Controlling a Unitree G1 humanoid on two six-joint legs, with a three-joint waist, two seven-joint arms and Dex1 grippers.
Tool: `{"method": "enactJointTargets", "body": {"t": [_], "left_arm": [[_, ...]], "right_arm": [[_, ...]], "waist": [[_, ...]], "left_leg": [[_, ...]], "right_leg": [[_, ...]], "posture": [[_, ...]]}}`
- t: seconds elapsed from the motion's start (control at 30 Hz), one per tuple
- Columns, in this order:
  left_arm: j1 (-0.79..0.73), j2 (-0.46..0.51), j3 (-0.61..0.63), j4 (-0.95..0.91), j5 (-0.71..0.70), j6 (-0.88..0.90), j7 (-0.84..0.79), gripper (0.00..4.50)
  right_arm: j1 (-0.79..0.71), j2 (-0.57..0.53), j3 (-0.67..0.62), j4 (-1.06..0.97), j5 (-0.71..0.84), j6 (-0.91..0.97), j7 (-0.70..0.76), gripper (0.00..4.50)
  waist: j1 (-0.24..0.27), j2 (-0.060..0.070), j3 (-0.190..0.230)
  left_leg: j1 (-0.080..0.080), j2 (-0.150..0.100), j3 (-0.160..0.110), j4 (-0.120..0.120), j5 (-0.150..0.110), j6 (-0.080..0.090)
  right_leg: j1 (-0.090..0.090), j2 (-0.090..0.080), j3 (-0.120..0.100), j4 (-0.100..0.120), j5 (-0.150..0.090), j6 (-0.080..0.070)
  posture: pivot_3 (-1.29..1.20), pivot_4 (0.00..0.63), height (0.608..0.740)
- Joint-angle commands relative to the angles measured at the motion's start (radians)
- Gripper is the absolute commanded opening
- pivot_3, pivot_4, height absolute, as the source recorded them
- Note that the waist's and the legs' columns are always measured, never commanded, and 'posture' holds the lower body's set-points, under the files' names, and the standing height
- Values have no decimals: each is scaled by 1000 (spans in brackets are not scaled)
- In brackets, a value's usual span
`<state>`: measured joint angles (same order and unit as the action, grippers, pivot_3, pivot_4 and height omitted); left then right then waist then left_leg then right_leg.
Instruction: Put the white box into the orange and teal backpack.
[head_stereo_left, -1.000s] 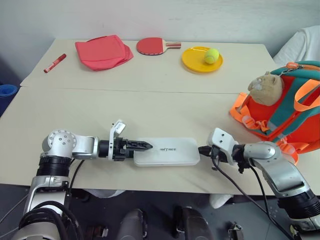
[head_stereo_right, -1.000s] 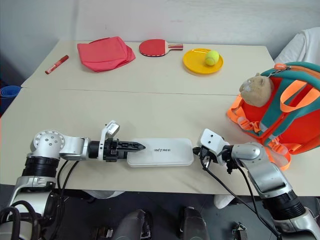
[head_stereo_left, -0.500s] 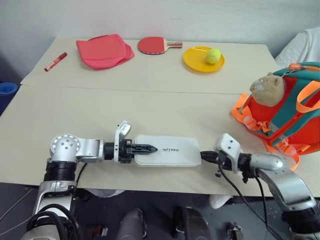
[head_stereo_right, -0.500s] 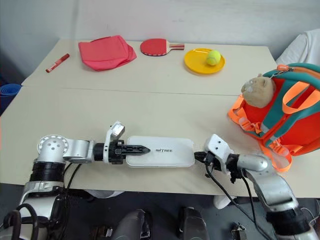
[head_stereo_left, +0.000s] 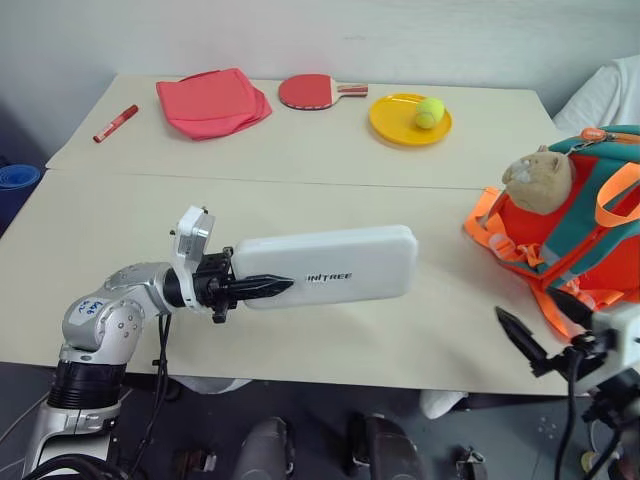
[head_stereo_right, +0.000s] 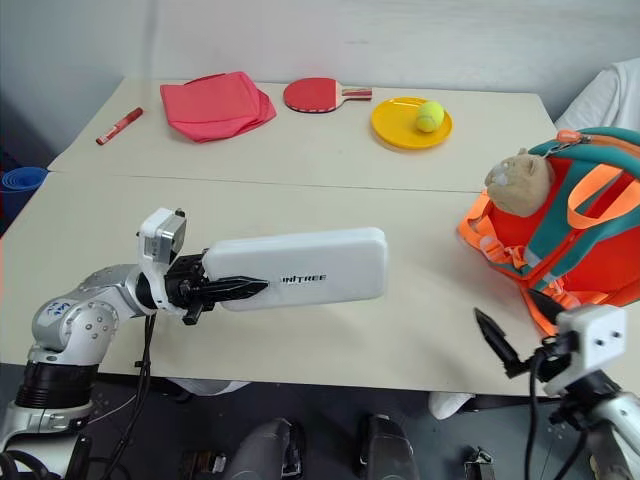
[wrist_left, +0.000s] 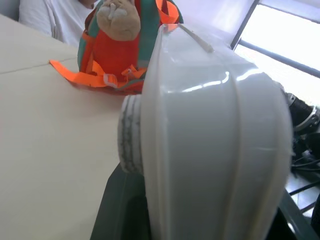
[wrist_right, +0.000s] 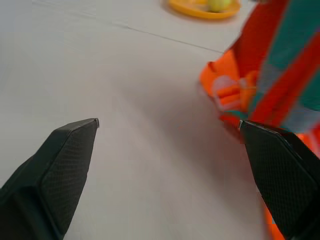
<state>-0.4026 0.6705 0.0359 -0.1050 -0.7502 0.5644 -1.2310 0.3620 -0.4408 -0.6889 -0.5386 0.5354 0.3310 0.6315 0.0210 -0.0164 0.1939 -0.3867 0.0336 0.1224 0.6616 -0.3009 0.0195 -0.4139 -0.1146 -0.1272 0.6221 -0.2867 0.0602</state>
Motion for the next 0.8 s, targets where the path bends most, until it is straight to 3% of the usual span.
{"method": "enactJointTargets", "body": {"t": [0.03, 0.23, 0.33, 0.5, 0.53, 0.57, 0.7, 0.77, 0.8], "left_arm": [[-17, 13, -26, 1, 35, -44, -71, 1262], [-46, 11, -30, 29, 35, -27, -113, 1262], [-47, 21, -13, 25, 14, 4, -114, 1262], [-33, 54, 86, 23, -81, 132, -78, 1262], [-29, 60, 112, 32, -99, 153, -68, 1262], [-25, 61, 149, 51, -107, 147, -57, 1262], [-28, 87, 247, 156, -103, 148, -24, 1262], [-27, 103, 264, 173, -100, 150, -26, 1262], [-34, 107, 275, 186, -104, 155, -21, 1262]], "right_arm": [[-74, -95, -55, 76, -12, -9, -36, 4469], [-359, -251, 88, 346, -57, -8, -1, 4469], [-482, -261, 176, 443, -61, -20, 47, 4035], [-631, -242, 280, 571, -100, -107, 99, 2458], [-643, -235, 296, 575, -100, -119, 112, 2305], [-651, -225, 314, 568, -94, -130, 126, 1849], [-676, -167, 415, 437, -29, -86, 178, 538], [-684, -142, 464, 367, 13, -45, 202, 26], [-686, -131, 485, 332, 36, -22, 210, 26]], "waist": [[-6, 1, 0], [-25, 2, 1], [-24, 2, 1], [-24, 3, 2], [-24, 3, 2], [-25, 3, 2], [-28, 3, 2], [-33, 4, 2], [-34, 4, 2]], "left_leg": [[0, 0, 1, 0, 0, 1], [0, 1, 0, 1, -2, 6], [0, 1, -1, 0, 1, 1], [-1, 1, 0, 1, 2, 1], [0, 1, 0, 1, 2, 1], [0, 1, 0, 1, 2, 1], [0, 1, 0, 1, 3, 0], [0, 2, 0, 1, 3, -1], [0, 2, 0, 1, 3, -1]], "right_leg": [[0, 0, 1, 0, 0, 0], [0, 1, 0, 1, 0, 0], [0, 1, -1, 1, 0, 0], [-1, 1, -1, 2, 0, 0], [-1, 1, -1, 3, 0, 0], [-1, 1, -1, 3, 0, 0], [-1, 1, -1, 4, 0, 0], [-1, 1, -1, 4, 0, 0], [-1, 1, -1, 4, 0, 0]], "posture": [[0, 150, 740], [0, 150, 740], [0, 150, 740], [0, 150, 740], [0, 150, 740], [0, 150, 740], [0, 150, 740], [0, 150, 740], [0, 150, 740]]}}
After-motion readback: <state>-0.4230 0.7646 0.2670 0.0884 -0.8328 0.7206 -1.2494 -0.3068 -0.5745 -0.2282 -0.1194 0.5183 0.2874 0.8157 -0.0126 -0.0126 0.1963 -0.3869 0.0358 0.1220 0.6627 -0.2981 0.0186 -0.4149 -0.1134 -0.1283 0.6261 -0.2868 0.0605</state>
